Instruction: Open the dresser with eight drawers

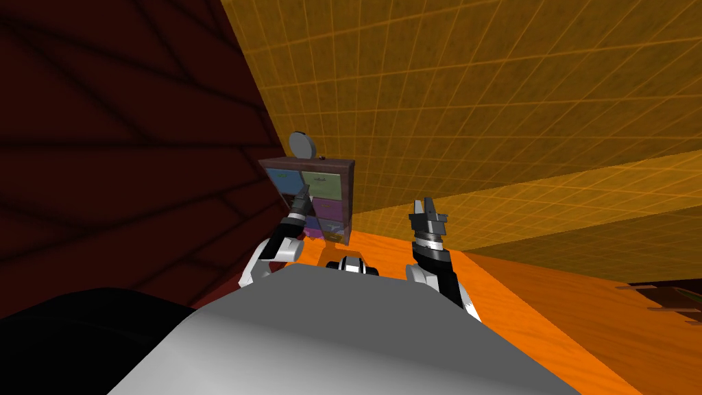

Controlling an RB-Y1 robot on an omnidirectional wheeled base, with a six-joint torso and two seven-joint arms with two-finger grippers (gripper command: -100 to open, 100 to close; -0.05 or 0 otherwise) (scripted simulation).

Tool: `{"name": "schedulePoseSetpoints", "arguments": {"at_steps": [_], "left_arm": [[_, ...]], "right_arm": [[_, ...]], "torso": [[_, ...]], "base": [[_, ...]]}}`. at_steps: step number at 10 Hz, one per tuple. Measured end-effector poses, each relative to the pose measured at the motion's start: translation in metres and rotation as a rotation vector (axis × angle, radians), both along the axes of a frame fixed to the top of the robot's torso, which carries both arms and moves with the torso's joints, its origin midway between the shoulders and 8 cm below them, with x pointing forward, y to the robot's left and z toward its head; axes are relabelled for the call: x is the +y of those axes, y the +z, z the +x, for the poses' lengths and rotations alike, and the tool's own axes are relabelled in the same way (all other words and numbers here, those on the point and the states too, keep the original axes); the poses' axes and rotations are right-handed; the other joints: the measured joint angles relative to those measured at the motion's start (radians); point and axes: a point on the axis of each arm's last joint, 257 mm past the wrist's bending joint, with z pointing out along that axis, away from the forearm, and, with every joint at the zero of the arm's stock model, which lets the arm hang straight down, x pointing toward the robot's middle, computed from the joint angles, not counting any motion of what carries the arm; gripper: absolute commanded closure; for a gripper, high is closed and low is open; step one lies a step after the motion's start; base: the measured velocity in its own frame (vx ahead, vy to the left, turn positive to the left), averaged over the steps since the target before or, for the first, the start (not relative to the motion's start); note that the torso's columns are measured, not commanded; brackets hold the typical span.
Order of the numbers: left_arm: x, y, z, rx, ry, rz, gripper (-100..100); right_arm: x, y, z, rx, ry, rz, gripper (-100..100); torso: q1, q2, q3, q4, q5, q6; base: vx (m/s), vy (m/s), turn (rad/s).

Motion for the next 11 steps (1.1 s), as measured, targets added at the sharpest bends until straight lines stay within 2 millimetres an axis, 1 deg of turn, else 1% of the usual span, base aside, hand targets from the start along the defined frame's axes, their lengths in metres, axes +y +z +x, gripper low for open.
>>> {"name": "schedulePoseSetpoints", "arguments": {"at_steps": [4,7,11], "left_arm": [[-0.0024,-0.0037,0.0040,0.050,0.001,0.002,-100],[-0.0042,-0.0068,0.0060,0.086,0.003,0.003,-100],[-0.0051,-0.0099,0.0076,0.119,0.004,0.007,-100]], "right_arm": [[0.0000,0.0000,0.0000,0.000,0.000,0.000,0],[0.0000,0.0000,0.0000,0.000,0.000,0.000,0],[0.0000,0.0000,0.0000,0.000,0.000,0.000,0]], "torso": [[0.002,0.003,0.002,0.001,0.001,0.000],[-0.001,0.001,0.001,0.000,0.000,0.000],[0.001,0.004,0.002,0.001,0.000,0.000]], "base": [[0.106,0.032,-0.057],[0.104,0.006,-0.050],[0.068,0.008,-0.030]]}}
